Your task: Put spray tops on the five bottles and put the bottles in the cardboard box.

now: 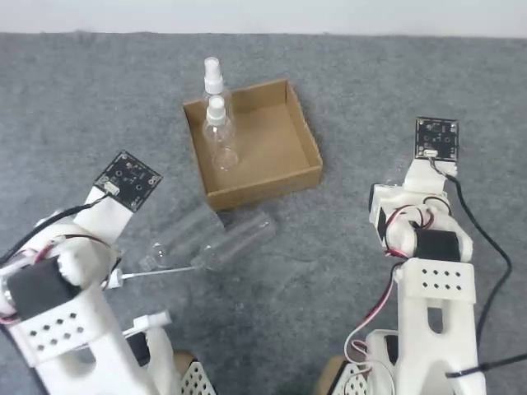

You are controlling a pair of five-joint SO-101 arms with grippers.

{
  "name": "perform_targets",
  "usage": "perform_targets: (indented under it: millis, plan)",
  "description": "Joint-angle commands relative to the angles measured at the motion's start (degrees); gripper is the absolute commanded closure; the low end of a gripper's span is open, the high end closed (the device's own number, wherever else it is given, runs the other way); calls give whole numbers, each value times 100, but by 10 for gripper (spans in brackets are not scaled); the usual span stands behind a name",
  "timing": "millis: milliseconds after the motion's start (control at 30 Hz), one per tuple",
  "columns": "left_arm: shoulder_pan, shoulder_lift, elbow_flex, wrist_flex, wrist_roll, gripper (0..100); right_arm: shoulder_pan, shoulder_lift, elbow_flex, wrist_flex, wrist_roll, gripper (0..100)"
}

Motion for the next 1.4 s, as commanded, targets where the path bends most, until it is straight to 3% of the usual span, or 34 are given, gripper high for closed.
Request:
perform_targets:
  millis: [0,333,667,1033,1367]
  plan:
    - [141,-167,-57,-211,642,987,-48,-171,-97,-101,-26,902]
    - [738,-167,127,-1459,2813,987,-207,-171,-88,-101,-26,902]
    - [1002,-167,154,-2391,4457,987,-189,-171,-88,-101,-26,902]
    - [1459,-167,145,-2813,5600,987,-198,-180,-88,-101,-26,902]
    - [2048,-633,40,-3253,6127,987,-207,-180,-88,-101,-26,902]
